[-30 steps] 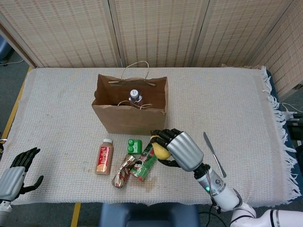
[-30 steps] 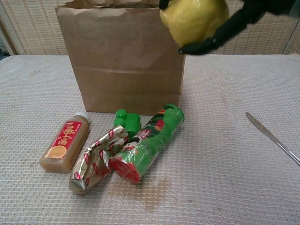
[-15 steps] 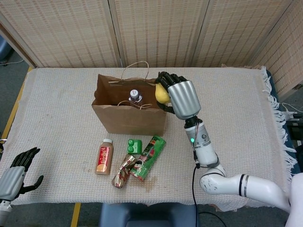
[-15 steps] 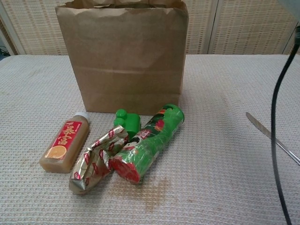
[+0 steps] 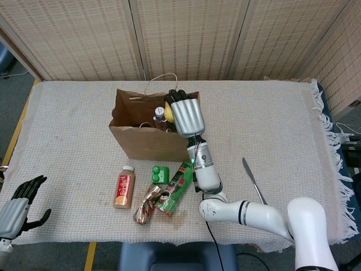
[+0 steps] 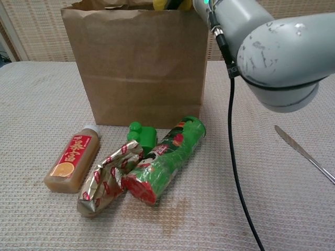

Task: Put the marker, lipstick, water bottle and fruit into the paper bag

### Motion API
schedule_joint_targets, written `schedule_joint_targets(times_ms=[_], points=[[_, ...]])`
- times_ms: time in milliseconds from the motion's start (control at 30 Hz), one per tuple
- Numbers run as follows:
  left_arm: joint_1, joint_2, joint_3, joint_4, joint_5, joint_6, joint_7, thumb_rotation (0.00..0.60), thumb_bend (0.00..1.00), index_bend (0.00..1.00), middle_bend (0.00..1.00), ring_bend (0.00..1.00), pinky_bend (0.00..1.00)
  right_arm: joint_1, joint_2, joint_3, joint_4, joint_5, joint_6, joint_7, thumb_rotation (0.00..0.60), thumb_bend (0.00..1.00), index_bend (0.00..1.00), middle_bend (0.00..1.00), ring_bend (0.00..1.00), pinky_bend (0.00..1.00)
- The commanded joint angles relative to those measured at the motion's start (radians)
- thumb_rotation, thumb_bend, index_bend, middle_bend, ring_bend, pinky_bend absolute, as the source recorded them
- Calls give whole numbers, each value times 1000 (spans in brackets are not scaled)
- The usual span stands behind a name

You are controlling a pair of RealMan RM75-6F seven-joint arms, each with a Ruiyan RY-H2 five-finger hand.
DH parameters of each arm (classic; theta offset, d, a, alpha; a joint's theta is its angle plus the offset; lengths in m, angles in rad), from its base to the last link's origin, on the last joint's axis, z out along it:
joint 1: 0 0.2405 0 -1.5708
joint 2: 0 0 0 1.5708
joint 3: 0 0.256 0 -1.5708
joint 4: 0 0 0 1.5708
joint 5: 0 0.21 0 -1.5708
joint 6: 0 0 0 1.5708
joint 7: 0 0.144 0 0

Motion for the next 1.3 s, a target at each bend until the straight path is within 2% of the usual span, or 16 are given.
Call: schedule_joint_targets(times_ms=[33,267,333,400,533,567,700,733,867,933,1033,1167,1300], points=[[0,0,0,0,1,0,-1,600,369,0,0,0,46,-4,10,8,-36,-5,24,23,600,38,0,118,40,231],[1,-2,2,-1,5,3,10,600,369,0,0,0,45,-59,111,9,-175,-17,74,28,600,27,0,104,37,210],[2,-2,2,-2,3,4,10,600,369,0,0,0,45,-92,152,-6,-246,-28,86,37,600,27,0,104,37,210],[3,-1,1,-2,2,6,9,600,368,0,0,0,45,-148,215,-44,-355,-64,105,53,600,26,0,105,37,209],[4,-2,0,0,-2,7,10,600,368,0,0,0,45,-292,359,-168,-560,-208,174,109,600,27,0,105,37,202],[4,-2,-1,0,-4,7,10,600,368,0,0,0,45,-341,405,-216,-608,-266,202,129,600,27,0,105,37,202],[4,-4,2,-2,2,7,20,600,368,0,0,0,45,-506,532,-387,-700,-462,305,217,600,27,0,105,37,200],[4,-5,4,-2,6,8,27,600,368,0,0,0,46,-553,562,-438,-706,-519,338,252,600,27,0,105,37,200],[6,-9,7,-4,12,11,43,600,368,0,0,0,45,-688,616,-566,-661,-681,455,366,600,27,0,105,37,187],[6,-11,7,-4,12,12,47,600,368,0,0,0,45,-749,618,-612,-602,-744,515,426,600,26,0,105,37,179],[6,-13,9,-2,19,15,48,600,368,0,0,0,46,-822,596,-661,-505,-780,567,499,600,27,0,105,37,175],[2,-15,17,8,47,15,47,600,368,0,0,0,45,-865,563,-674,-405,-780,567,561,600,26,0,104,37,175],[-16,-15,38,46,116,8,33,600,369,0,0,0,46,-868,560,-659,-402,-776,535,599,600,27,0,103,37,175]])
